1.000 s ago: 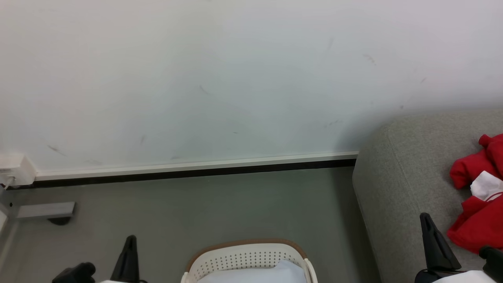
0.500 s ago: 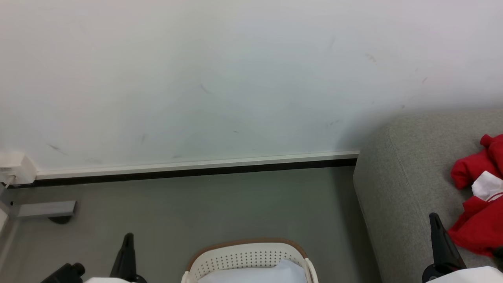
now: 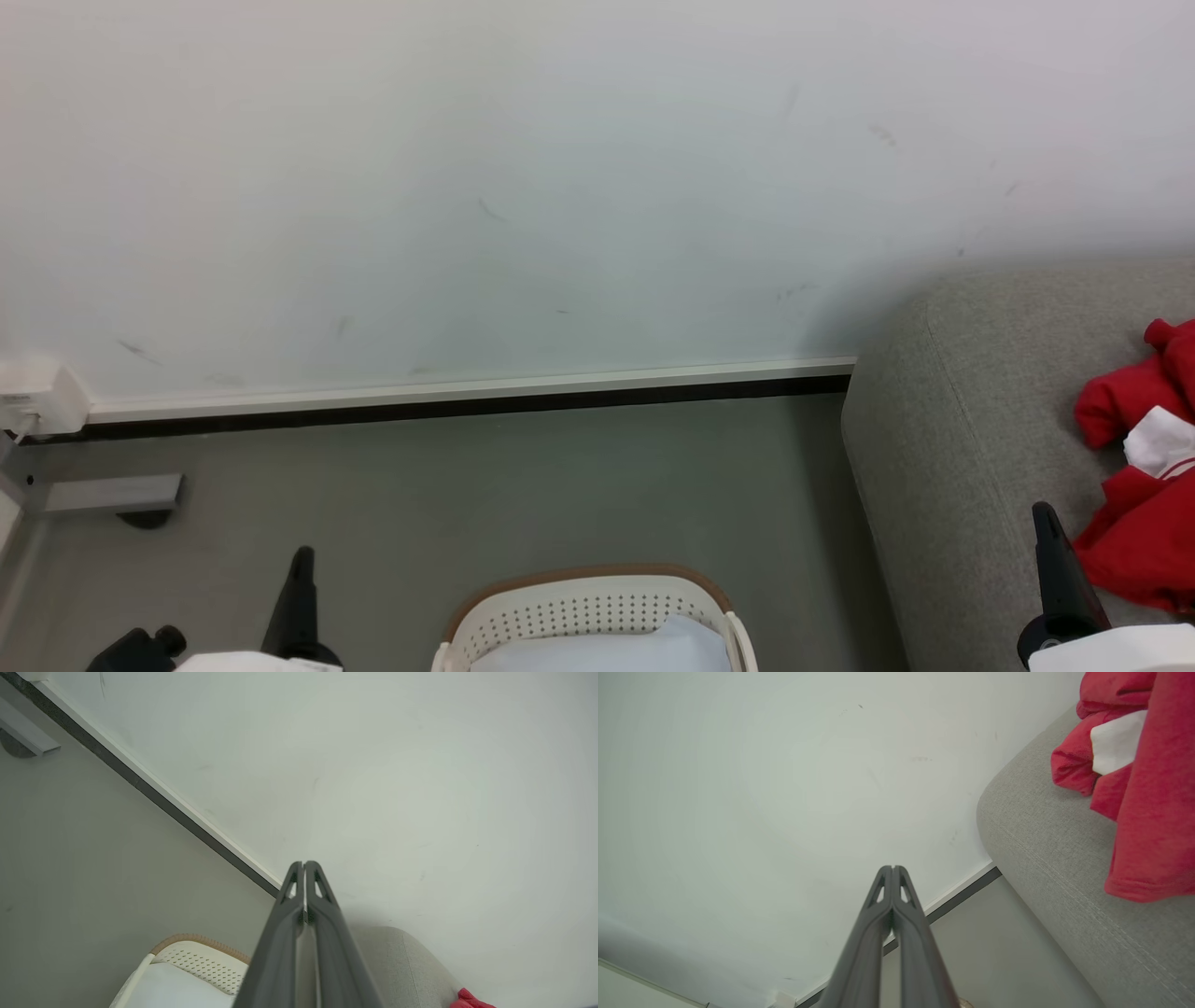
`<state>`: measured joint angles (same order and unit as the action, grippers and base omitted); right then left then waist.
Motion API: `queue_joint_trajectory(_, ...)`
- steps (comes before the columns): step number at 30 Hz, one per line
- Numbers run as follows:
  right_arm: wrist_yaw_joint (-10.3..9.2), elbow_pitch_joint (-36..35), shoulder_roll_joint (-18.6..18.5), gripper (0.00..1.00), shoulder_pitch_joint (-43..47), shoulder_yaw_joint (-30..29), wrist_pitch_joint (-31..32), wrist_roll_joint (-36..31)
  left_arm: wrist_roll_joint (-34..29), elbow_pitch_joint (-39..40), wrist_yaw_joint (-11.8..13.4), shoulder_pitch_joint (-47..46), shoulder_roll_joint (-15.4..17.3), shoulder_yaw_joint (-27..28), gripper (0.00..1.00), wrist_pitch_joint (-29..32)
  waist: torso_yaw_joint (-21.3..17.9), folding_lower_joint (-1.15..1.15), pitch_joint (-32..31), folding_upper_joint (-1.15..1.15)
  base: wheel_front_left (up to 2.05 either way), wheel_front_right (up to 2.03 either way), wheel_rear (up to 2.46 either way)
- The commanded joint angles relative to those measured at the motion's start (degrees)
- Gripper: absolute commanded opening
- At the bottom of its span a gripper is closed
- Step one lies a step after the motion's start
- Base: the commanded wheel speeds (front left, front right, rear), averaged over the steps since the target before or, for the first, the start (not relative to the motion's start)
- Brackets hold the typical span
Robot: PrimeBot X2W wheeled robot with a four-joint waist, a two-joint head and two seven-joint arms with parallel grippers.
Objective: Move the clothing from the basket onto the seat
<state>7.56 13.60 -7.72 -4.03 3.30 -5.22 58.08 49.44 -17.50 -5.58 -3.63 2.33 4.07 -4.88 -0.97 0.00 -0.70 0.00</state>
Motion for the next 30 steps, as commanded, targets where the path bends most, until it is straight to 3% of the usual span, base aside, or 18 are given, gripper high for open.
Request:
queue_joint_trajectory(1, -0.05, -0.48, -0.12, 0.00, -1.41, -0.65, 0.36, 1.64, 2.08, 0.93, -0.31, -1.46, 0.48, 0.34, 0.00, 0.38, 0.02, 0.00, 0.01, 0.00, 0.00, 0.00, 0.00)
queue_joint_trajectory(30, -0.07, -0.11, 1.90, 0.00, -1.98, -4.59, 5.24, 16.20, 20.00, 2.12, -1.06, -2.10, 0.61, 1.33, 0.00, 5.35, 0.35, 0.00, 0.32, 0.00, 0.00, 0.00, 0.00)
